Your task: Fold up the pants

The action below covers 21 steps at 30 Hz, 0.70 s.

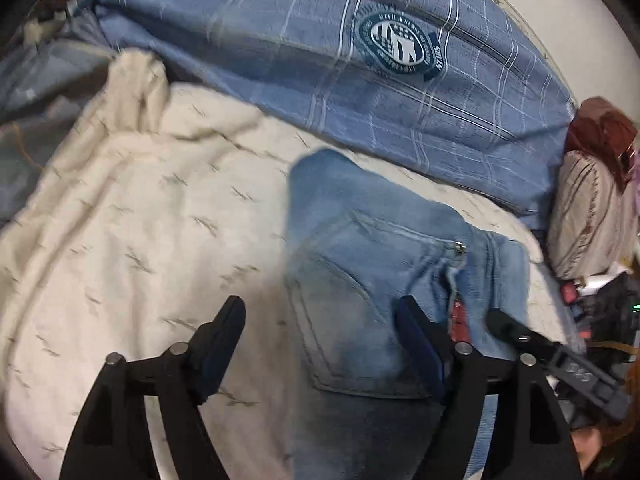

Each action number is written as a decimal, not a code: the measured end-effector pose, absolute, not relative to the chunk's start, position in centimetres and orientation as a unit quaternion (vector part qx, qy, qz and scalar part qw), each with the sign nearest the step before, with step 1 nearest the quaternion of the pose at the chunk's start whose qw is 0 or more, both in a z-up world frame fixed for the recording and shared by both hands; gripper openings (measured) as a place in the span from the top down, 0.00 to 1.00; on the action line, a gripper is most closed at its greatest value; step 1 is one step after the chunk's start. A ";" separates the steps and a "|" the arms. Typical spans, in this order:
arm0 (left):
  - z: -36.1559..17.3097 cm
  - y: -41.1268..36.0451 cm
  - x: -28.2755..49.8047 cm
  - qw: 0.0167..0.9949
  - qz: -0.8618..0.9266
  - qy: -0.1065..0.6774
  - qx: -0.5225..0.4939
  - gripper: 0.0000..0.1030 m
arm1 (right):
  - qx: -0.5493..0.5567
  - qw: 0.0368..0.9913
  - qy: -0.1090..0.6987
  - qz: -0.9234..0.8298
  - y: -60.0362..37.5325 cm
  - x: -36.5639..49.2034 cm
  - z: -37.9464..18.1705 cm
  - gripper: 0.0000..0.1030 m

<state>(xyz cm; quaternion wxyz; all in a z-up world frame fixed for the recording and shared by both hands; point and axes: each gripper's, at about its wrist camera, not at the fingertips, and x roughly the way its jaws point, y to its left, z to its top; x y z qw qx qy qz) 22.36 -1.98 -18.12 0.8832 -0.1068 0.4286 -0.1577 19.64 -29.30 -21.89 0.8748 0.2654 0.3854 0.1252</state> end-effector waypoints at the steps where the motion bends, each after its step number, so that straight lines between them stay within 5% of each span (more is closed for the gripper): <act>1: -17.5 -1.9 21.9 0.893 -0.149 0.414 -0.097 0.23 | 0.262 0.878 0.382 0.122 -29.4 19.3 -21.6 0.50; 7: -13.5 -1.1 17.8 0.940 -0.076 0.326 -0.059 0.06 | 0.208 0.931 0.284 0.096 -30.1 14.6 -17.6 0.45; 21: -6.4 -0.6 6.3 0.977 -0.006 0.213 0.032 0.01 | 0.164 0.976 0.132 0.049 -28.4 3.1 -11.8 0.36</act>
